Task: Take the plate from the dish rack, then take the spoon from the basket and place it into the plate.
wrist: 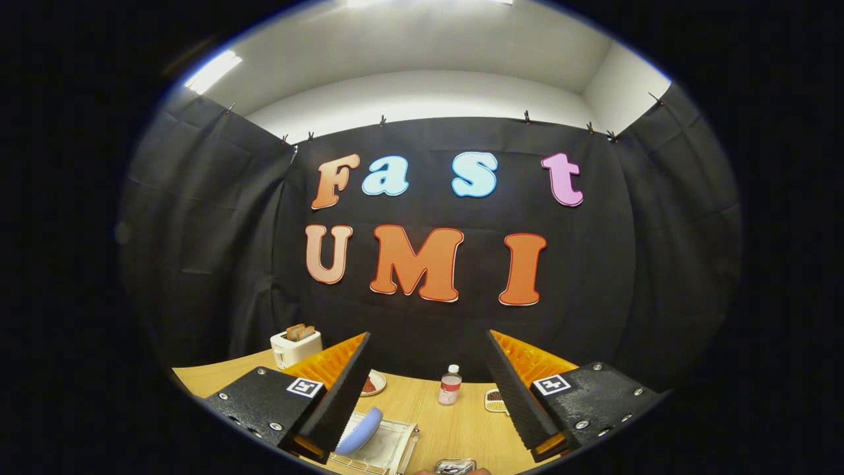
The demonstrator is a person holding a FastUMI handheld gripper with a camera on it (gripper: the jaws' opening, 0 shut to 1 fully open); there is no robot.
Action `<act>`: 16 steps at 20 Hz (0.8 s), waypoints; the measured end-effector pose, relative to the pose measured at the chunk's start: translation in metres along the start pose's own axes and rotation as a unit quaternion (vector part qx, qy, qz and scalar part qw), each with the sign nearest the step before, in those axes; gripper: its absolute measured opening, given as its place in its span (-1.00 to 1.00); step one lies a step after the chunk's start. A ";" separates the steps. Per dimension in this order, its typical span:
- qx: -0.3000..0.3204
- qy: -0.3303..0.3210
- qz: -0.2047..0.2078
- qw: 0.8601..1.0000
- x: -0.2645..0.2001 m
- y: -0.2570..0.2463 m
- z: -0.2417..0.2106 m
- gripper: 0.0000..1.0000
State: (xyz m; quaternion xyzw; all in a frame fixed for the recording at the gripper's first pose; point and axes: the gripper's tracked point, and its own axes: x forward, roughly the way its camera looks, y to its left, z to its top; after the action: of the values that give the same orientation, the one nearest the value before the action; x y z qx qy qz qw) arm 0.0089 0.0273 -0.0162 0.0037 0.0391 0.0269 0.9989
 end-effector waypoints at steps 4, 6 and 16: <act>0.006 0.039 0.013 0.999 0.010 0.019 -0.022 0.99; 0.014 0.066 0.028 0.997 0.015 0.030 -0.038 0.99; 0.002 0.266 0.075 0.961 0.036 0.082 -0.162 1.00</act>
State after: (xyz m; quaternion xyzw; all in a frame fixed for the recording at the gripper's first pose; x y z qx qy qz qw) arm 0.0277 0.1119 -0.1796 0.0012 0.3028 0.1018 0.9476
